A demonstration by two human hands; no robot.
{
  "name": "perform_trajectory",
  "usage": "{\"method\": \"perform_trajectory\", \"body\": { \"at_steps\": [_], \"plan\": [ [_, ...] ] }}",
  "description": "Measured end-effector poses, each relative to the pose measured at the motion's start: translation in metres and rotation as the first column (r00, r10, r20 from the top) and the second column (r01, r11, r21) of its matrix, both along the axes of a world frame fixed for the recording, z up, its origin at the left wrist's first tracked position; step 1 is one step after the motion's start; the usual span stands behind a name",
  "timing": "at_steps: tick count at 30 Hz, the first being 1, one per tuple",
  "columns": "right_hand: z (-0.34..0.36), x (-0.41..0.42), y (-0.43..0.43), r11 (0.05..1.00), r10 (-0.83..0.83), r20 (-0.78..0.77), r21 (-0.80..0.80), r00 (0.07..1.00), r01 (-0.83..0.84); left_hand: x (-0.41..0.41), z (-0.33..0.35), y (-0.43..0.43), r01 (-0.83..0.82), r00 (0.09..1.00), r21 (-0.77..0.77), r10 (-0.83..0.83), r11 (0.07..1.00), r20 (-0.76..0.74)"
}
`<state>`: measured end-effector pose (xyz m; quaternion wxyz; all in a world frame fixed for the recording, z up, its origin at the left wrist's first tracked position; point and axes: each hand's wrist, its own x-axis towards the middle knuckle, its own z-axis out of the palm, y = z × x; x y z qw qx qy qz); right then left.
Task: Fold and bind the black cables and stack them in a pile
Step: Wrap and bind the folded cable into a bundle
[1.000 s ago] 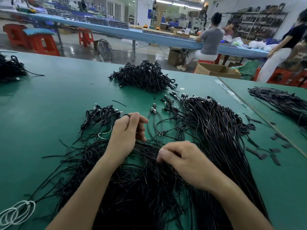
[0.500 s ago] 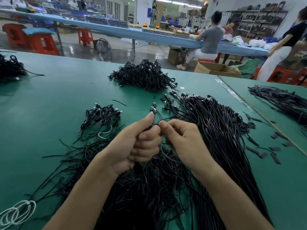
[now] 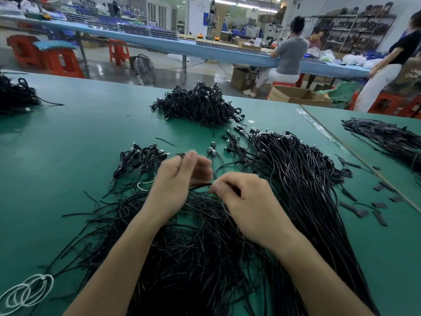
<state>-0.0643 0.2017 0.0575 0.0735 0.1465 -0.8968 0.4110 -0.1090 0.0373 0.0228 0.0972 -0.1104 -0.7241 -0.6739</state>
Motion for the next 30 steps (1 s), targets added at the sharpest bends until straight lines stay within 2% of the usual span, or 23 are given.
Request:
{"method": "perform_trajectory", "body": {
  "at_steps": [1,3,6,8,10,12,13,14,15,16,18,20,22,23,25,26,27,30],
  "plan": [
    [0.002,-0.002,0.0,1.0,-0.013,-0.046,0.008,0.999,0.013,0.002,0.001,0.003,0.055,0.998,-0.119,-0.053,0.991,0.025],
    [0.003,-0.007,0.003,0.999,-0.037,-0.108,-0.007,0.993,0.036,0.008,0.004,0.011,0.195,0.977,-0.17,-0.175,0.966,0.126],
    [0.003,-0.012,0.01,0.988,-0.053,-0.13,-0.151,0.99,0.033,0.014,0.009,0.012,0.368,0.892,-0.077,-0.329,0.927,0.31],
    [0.003,-0.013,0.012,0.961,-0.016,-0.103,-0.275,0.995,-0.013,0.016,0.011,0.007,0.503,0.787,0.139,-0.518,0.853,0.336],
    [0.001,-0.012,0.01,0.92,0.034,-0.063,-0.387,0.997,-0.056,0.018,0.016,0.002,0.571,0.652,0.436,-0.707,0.696,0.275],
    [-0.002,-0.01,0.006,0.903,0.049,-0.014,-0.426,0.999,-0.051,0.018,0.022,-0.002,0.566,0.523,0.697,-0.845,0.441,0.109],
    [-0.004,-0.009,0.004,0.912,0.051,0.009,-0.407,0.999,-0.043,0.018,0.024,-0.003,0.547,0.495,0.772,-0.869,0.323,0.013],
    [-0.006,-0.008,0.002,0.929,0.056,0.036,-0.368,0.998,-0.039,0.018,0.026,-0.004,0.524,0.504,0.815,-0.862,0.248,-0.061],
    [-0.008,-0.007,0.001,0.948,0.064,0.062,-0.316,0.996,-0.041,0.017,0.029,-0.003,0.485,0.543,0.847,-0.834,0.217,-0.097],
    [-0.01,-0.006,0.001,0.967,0.071,0.08,-0.251,0.994,-0.049,0.017,0.03,-0.001,0.426,0.621,0.874,-0.778,0.235,-0.094],
    [-0.013,-0.002,0.0,0.992,0.097,0.099,-0.097,0.99,-0.087,0.015,0.028,0.005,0.275,0.826,0.883,-0.564,0.38,-0.014],
    [-0.014,0.002,-0.002,0.989,0.144,0.111,0.023,0.983,-0.148,0.011,0.022,0.009,0.197,0.927,0.845,-0.376,0.496,0.004],
    [-0.015,0.006,-0.002,0.98,0.165,0.127,0.093,0.978,-0.178,0.007,0.014,0.012,0.207,0.958,0.762,-0.285,0.614,-0.031],
    [-0.014,0.007,-0.001,0.976,0.165,0.121,0.127,0.979,-0.18,0.005,0.009,0.013,0.181,0.977,0.669,-0.208,0.721,-0.04],
    [-0.011,0.01,0.001,0.967,0.167,0.077,0.181,0.983,-0.179,0.003,0.002,0.012,0.037,0.996,0.361,-0.006,0.932,-0.085],
    [-0.008,0.01,0.003,0.966,0.171,0.045,0.191,0.984,-0.176,0.004,0.0,0.011,-0.009,0.993,0.201,0.032,0.979,-0.114],
    [-0.005,0.01,0.004,0.966,0.173,0.008,0.191,0.985,-0.171,0.005,0.0,0.012,0.01,0.993,0.08,-0.001,0.997,-0.119],
    [0.004,0.007,0.009,0.977,0.153,-0.093,0.164,0.984,-0.137,0.013,0.007,0.015,0.199,0.979,-0.123,-0.203,0.972,-0.021]
  ]
}}
